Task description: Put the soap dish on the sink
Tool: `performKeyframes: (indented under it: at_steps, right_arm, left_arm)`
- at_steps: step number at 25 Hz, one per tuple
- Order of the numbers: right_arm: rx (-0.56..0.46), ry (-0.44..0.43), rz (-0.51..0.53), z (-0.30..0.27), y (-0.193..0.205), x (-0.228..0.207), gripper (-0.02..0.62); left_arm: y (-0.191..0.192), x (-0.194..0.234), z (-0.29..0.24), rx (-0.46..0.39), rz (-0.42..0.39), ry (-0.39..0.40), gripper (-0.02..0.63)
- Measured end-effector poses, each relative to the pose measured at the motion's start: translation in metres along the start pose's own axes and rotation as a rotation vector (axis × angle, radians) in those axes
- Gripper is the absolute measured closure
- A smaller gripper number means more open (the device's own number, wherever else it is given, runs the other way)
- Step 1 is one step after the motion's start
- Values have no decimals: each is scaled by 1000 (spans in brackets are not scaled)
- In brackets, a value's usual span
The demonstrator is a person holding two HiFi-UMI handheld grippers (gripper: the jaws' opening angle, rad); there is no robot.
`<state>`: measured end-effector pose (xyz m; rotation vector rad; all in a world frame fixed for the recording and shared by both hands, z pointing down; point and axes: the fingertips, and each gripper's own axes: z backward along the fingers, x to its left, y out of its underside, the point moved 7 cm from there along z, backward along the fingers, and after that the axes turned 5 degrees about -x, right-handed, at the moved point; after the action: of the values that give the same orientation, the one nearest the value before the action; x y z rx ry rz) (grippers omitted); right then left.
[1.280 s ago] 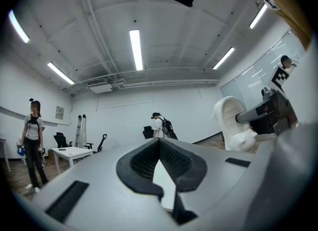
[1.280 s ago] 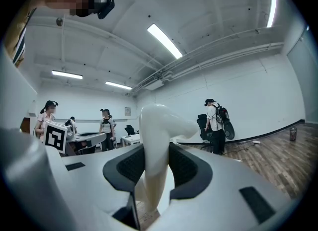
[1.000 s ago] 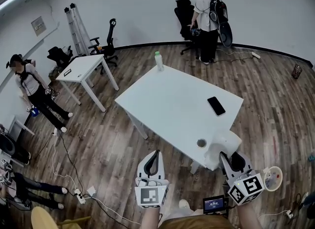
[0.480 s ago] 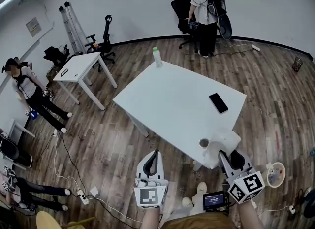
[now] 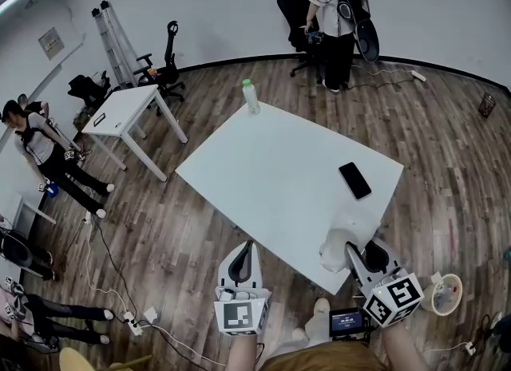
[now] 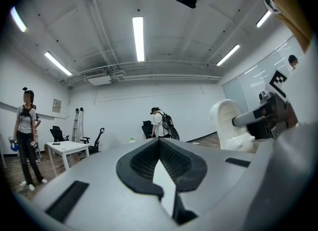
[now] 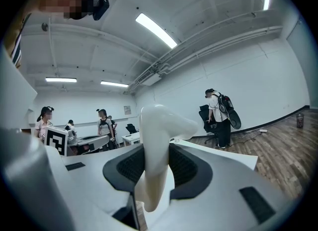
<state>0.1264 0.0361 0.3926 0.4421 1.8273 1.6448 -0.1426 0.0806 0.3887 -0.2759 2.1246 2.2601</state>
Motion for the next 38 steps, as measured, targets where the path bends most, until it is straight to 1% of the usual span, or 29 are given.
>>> performKeyframes:
  at_steps: [4,8,13,20,23,27,31,33,38]
  right_arm:
    - [0,-26,-13,-20,-5,-19,457]
    - [5,-49,-32,-36,-7,-34,457]
    - [36,-58,-30,-47,-6,-43,457]
    - [35,-37,-47,-69,-4,-55,457]
    - [47,-24,-46,-82,0,-53,456]
    - [50,-19,-40,-108,0,-57,456]
    - [79,-12,-60,-117,6,-55,457]
    - [84,-5,-62,-123,8,-56,457]
    - [115,7,-81,-134,22,-60,456]
  left_arm:
    - [-4,-3,-26,-4,-13,2,598]
    - [-9,-4,-41,14,-31,-23,598]
    - [-5,-2,-51,28,-8,-40,600]
    - [-2,5,-81,11,-9,-10,598]
    - [3,15,-91,18,-16,12,598]
    - [8,31,-117,23,-9,11,598]
    - [25,35,-123,62,17,31,598]
    - [31,38,-127,65,33,40,598]
    - [48,41,-137,91,43,59,598]
